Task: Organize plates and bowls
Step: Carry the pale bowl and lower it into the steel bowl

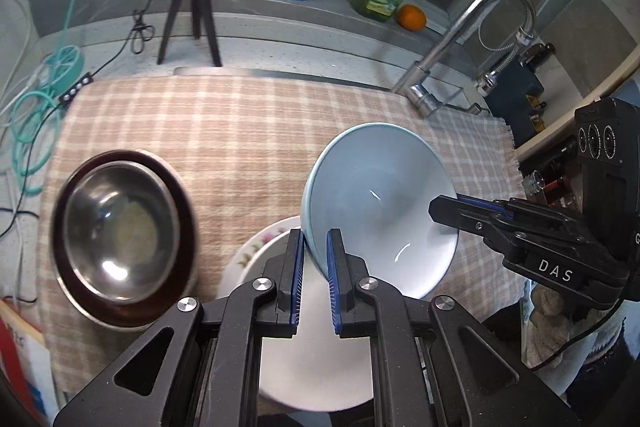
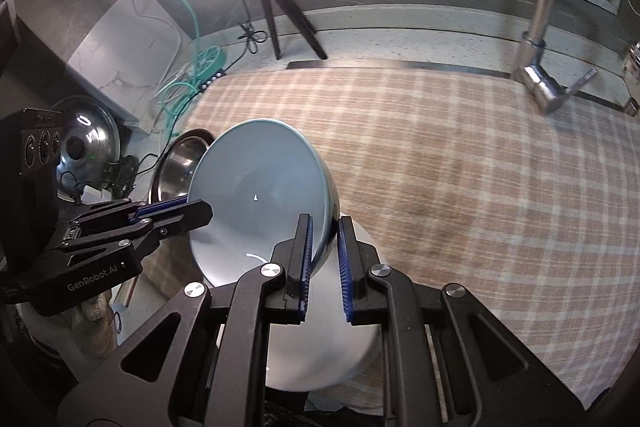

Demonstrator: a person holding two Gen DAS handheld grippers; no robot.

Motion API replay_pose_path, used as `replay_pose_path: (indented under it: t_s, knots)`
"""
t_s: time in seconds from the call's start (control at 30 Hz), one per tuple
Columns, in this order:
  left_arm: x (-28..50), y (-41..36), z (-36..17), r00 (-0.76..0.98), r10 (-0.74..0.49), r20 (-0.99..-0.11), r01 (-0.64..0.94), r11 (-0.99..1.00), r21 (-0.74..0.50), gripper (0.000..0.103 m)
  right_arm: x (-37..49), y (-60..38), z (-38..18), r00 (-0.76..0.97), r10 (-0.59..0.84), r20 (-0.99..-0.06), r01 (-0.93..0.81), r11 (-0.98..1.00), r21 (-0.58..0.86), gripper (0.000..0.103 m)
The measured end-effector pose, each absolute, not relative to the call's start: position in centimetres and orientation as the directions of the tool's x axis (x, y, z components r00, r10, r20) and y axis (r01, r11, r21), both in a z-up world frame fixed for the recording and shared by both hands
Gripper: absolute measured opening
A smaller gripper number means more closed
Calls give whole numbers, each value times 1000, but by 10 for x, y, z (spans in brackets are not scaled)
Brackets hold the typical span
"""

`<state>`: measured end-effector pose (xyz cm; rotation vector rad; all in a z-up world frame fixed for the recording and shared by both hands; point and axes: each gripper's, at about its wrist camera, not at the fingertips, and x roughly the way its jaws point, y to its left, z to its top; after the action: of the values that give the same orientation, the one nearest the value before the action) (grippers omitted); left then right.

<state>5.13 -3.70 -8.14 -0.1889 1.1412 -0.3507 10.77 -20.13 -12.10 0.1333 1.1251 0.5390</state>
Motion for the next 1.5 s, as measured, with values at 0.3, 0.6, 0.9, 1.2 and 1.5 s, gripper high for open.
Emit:
replay_pose_path:
  t_s: [0.3,0.6,0.9,1.2,1.5]
  knots:
    - [46,22,-78,398,-335,-854,110,942,-318,10,110,-138,-114,297,503,-812,-406,836,369,13]
    - [46,71,-80,414,-296,-861,42,951,-307,10,119,-83,-118,258,518,-816,-453,811,372,13]
    - [53,104,-91,401,-267,-876,-8,956,-295,10,126,-42,-133,216,514,-830,-467,801,374,13]
    - [55,115,-106,368,-257,-894,-24,958,-286,10,132,-26,-151,180,494,-851,-465,805,369,13]
    - [59,121,-112,358,-251,-900,-36,959,-281,10,135,-18,-163,155,478,-865,-472,805,360,13]
